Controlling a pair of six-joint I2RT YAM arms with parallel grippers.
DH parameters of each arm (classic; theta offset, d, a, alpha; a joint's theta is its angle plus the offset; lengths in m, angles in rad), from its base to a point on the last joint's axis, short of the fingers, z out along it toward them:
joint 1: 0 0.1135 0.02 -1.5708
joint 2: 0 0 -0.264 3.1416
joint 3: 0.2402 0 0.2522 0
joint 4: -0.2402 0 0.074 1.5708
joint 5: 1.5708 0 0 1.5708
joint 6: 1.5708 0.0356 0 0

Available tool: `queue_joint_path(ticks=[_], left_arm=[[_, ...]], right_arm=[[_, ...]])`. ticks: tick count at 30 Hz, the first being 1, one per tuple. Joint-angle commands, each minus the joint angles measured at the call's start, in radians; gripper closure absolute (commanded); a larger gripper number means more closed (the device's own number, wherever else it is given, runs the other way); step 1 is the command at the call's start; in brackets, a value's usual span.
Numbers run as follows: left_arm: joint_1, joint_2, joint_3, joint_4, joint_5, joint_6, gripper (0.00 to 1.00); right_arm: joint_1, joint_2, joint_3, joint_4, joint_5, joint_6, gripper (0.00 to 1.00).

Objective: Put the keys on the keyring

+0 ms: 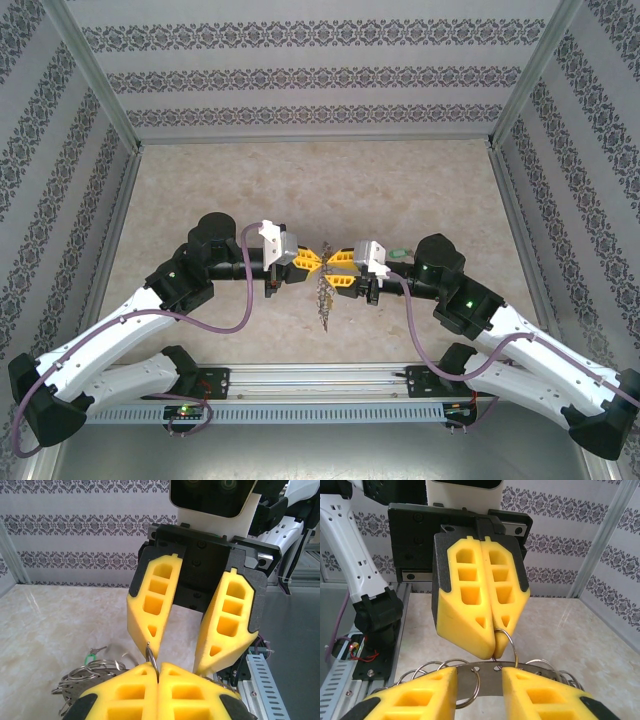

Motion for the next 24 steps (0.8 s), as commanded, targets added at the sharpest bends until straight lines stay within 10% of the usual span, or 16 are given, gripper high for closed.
queue_joint_path(ticks=[1, 24], left_arm=[[-0.006, -0.016, 0.025, 0.002, 0.057, 0.021, 1.0], [-0.006, -0.008, 0.027, -0.013, 0.053, 0.035, 1.0]], right_arm=[[0.0, -0.005, 0.014, 0.022, 0.088, -0.021, 0.69], [-0.003, 0.017, 0.015, 0.034, -0.016, -0.012, 0.81]])
